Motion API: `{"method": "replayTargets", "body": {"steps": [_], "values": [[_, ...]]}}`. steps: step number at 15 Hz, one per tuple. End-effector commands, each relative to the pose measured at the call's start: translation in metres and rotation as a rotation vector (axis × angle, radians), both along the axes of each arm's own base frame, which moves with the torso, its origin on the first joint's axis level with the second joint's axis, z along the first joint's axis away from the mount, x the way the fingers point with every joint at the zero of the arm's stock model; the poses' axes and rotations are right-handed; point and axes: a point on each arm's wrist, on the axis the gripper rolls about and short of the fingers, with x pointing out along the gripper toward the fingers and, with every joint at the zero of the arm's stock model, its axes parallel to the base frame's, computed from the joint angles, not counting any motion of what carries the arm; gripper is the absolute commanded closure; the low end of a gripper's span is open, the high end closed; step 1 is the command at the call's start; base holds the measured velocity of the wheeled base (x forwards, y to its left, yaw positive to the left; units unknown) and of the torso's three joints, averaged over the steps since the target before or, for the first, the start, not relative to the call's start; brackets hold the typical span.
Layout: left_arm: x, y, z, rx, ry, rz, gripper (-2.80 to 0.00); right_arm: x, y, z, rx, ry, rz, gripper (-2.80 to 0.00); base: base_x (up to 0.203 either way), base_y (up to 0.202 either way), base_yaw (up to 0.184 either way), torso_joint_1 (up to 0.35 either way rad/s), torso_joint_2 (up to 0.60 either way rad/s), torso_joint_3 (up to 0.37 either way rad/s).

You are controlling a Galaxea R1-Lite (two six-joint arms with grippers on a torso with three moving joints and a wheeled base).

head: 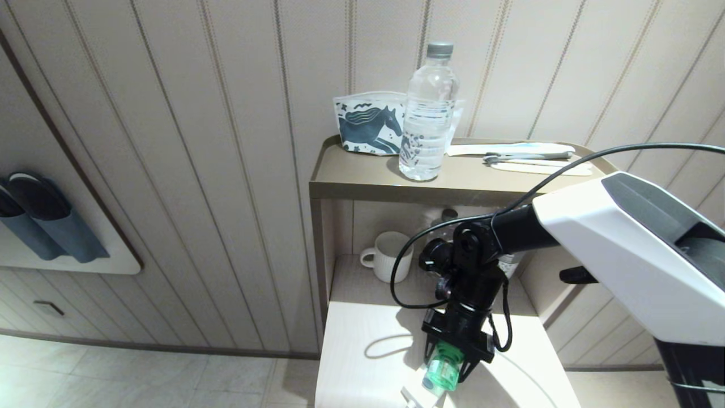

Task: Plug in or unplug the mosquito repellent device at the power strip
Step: Insert the plug into the socket

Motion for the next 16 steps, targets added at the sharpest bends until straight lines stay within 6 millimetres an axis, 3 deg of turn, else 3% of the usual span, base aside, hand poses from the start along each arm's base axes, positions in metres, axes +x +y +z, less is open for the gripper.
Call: {"method": "replayTargets", "body": {"steps": [1, 13, 14, 16], "values": [[0.000, 0.000, 0.000, 0.000, 0.000, 0.001, 0.00, -0.001, 0.000, 0.000, -0.002, 0.010, -0.006, 0.00, 0.000, 0.000, 0.000, 0.000, 0.00, 0.000], [0.000, 0.000, 0.000, 0.002, 0.000, -0.001, 0.00, 0.006, -0.001, 0.006, 0.022, -0.050, -0.013, 0.00, 0.000, 0.000, 0.000, 0.000, 0.00, 0.000], [0.000, 0.000, 0.000, 0.002, 0.000, -0.001, 0.00, 0.006, -0.001, 0.007, 0.018, -0.053, -0.013, -2.80, 0.000, 0.000, 0.000, 0.000, 0.00, 0.000], [0.000, 0.000, 0.000, 0.002, 0.000, 0.000, 0.00, 0.005, -0.002, 0.011, 0.028, -0.074, -0.013, -2.80, 0.000, 0.000, 0.000, 0.000, 0.00, 0.000]]}}
